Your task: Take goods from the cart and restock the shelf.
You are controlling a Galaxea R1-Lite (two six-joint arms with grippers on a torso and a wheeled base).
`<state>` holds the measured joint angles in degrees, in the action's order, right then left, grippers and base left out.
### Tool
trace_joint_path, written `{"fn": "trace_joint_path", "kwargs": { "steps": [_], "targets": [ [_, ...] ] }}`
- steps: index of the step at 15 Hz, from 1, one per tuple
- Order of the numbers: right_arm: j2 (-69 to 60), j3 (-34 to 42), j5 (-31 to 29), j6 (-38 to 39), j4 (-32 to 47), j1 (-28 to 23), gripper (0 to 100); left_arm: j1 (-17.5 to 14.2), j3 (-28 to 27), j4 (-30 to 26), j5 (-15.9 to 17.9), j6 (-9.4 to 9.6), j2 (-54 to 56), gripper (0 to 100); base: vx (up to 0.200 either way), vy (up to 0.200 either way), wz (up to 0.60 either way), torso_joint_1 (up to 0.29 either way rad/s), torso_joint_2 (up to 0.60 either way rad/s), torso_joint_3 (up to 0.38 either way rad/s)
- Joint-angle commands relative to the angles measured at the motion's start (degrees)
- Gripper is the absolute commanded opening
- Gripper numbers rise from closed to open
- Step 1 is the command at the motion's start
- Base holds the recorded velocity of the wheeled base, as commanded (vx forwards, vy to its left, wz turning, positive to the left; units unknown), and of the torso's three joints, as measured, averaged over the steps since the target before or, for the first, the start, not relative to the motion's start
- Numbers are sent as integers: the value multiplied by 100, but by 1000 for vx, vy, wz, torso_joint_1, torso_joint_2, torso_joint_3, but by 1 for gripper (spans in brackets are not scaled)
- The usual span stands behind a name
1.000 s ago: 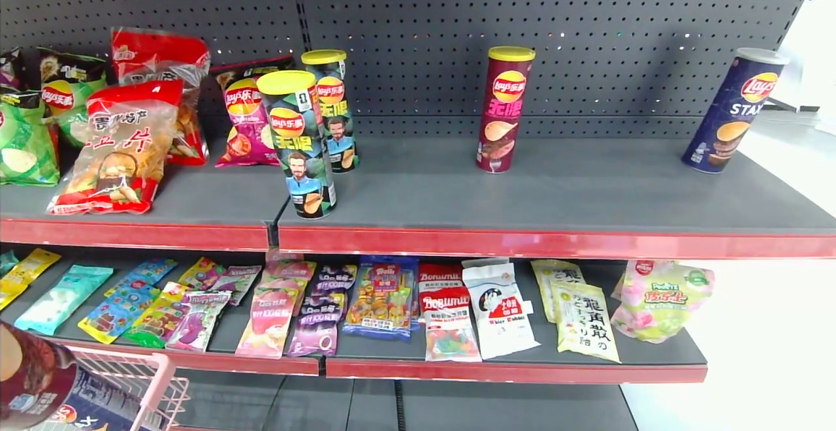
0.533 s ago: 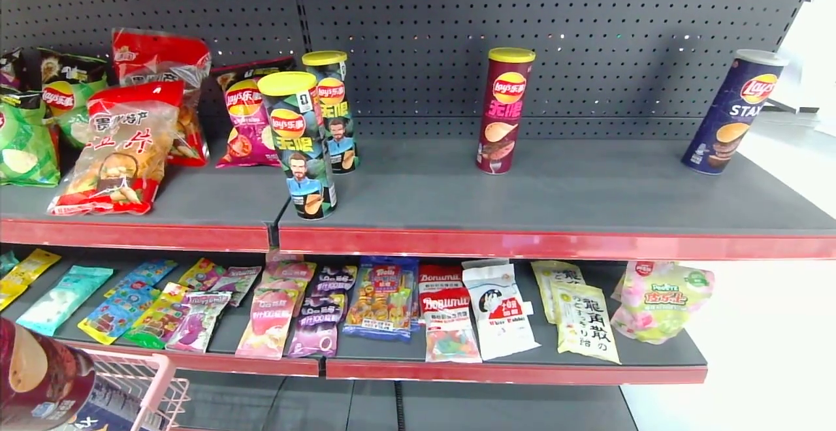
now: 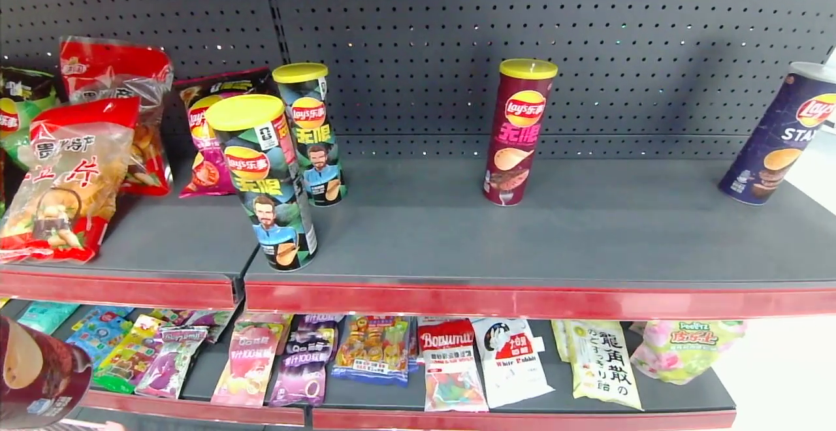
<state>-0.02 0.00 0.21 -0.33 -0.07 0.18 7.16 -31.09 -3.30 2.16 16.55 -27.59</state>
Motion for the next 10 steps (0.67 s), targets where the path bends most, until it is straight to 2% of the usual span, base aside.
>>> {"fn": "trace_joint_path", "kwargs": {
  "steps": [1, 4, 6, 9, 10],
  "targets": [
    [2, -9, 14, -11, -1, 8, 100, -4, 15, -39, 13, 50, 175, 0, 0, 0, 0, 0, 0, 0],
    [29, -9, 14, -29, -1, 8, 100, 5, 32, -223, 22, 76, 254, 0, 0, 0, 0, 0, 0, 0],
    [249, -9, 14, -29, -1, 34, 100, 5, 15, -215, 22, -12, 166, 0, 0, 0, 0, 0, 0, 0],
    [213, -9, -3, -37, -10, -106, 100, -12, 76, -223, 4, -856, 25, 0, 0, 0, 0, 0, 0, 0],
    [178, -18, 6, -73, -10, -97, 100, -4, 112, -223, 39, -1067, 17, 0, 0, 0, 0, 0, 0, 0]
  ]
}}
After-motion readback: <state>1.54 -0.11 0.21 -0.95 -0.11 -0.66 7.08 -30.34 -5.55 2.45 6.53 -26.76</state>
